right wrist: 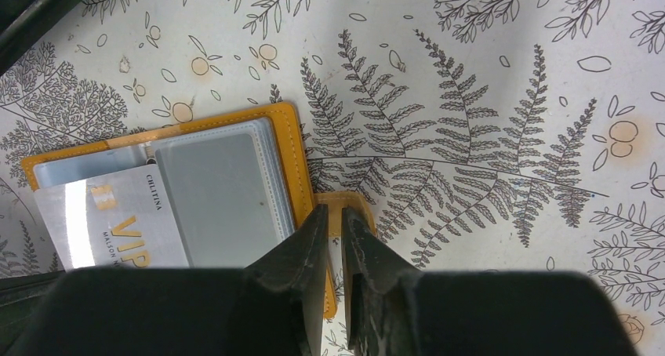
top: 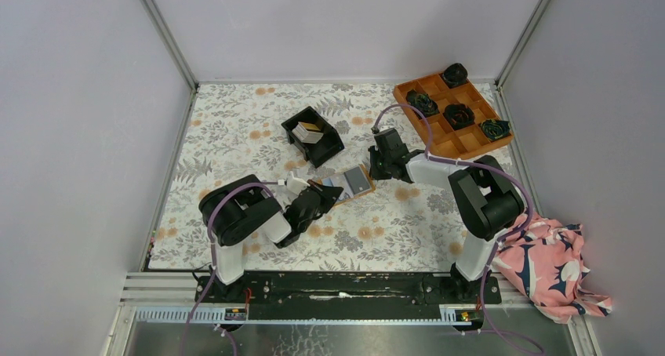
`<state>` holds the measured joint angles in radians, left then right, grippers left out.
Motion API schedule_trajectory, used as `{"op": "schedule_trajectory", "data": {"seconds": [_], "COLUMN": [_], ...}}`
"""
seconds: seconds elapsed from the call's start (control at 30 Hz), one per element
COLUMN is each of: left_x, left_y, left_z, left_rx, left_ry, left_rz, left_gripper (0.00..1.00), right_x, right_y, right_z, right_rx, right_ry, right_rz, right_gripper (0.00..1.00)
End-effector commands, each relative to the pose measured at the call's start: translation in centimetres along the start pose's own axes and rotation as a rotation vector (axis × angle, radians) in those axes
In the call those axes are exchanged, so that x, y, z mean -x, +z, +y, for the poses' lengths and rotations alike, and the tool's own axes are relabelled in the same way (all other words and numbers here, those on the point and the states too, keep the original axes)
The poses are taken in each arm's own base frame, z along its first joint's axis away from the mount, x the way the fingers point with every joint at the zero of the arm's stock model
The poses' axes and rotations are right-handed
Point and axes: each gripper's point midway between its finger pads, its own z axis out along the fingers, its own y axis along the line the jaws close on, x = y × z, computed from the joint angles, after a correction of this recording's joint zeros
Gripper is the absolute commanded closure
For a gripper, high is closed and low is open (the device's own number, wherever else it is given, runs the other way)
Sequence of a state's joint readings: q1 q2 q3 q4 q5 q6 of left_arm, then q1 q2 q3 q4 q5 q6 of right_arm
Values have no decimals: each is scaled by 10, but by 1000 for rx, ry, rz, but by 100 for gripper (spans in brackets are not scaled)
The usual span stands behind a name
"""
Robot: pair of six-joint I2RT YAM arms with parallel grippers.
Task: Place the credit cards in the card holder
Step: Insert the credit card into the card holder.
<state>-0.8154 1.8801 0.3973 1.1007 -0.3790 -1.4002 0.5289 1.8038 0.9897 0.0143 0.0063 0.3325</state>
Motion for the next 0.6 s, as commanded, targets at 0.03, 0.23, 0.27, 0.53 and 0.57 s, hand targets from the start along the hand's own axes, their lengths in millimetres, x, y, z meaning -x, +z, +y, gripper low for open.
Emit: {"op": "schedule_trajectory", "data": {"seconds": [0.03,0.23,0.27,0.53,0.57], "left_x": [4,5,5,6,6], "left_y": [-1,-5,-6,-4,-3], "left_z": [-15,-17,-17,-18,-19], "left_rx": [-64,-80,-81,-82,-83], "left_ry": [-40,-51,-55,-58,-58], "left_rz": [-5,-2,-1,-6,-6], "left_gripper": [100,100,100,100,100], "right_x": [-14,-14,-14,-14,-15], "right_y": [9,10,10,10,10], "right_z": [0,0,0,1,0], "right_rx": [18,19,19,18,19], "right_ry": [-4,-4,-4,-3,-3], "right_rz": [38,38,39,39,41], "right_gripper": [82,82,82,82,82]}}
